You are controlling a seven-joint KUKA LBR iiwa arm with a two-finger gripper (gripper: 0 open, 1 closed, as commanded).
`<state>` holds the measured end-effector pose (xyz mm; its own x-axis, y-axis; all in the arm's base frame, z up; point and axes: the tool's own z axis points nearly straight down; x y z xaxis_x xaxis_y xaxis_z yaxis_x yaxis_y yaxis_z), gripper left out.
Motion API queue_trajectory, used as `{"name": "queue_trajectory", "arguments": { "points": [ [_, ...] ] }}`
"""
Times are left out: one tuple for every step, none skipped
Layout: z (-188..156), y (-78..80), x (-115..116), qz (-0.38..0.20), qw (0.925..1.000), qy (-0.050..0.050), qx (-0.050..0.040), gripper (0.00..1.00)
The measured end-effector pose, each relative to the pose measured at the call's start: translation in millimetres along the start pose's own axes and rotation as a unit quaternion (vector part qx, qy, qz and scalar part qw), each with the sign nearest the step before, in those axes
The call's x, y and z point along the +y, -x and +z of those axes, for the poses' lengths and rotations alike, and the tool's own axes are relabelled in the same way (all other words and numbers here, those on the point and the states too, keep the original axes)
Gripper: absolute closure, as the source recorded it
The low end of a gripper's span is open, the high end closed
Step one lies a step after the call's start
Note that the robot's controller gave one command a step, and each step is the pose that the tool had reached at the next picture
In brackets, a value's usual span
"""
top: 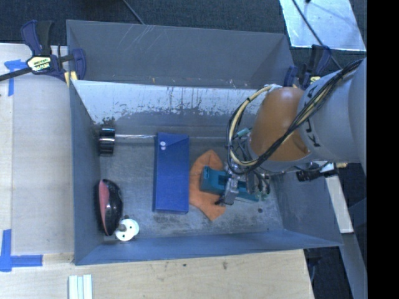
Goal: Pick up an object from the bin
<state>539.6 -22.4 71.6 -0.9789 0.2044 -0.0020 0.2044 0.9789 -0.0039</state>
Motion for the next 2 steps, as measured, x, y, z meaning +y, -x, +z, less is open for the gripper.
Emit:
{"name": "queue_trajectory", "arguments": {
  "points": [
    [0.0, 0.0, 0.1, 0.000, 1.0000, 0.000, 0.0000, 1.00],
    [-0.6, -5.3, 7.6, -0.006, 1.0000, 0.000, -0.0028, 1.00]
  ]
}}
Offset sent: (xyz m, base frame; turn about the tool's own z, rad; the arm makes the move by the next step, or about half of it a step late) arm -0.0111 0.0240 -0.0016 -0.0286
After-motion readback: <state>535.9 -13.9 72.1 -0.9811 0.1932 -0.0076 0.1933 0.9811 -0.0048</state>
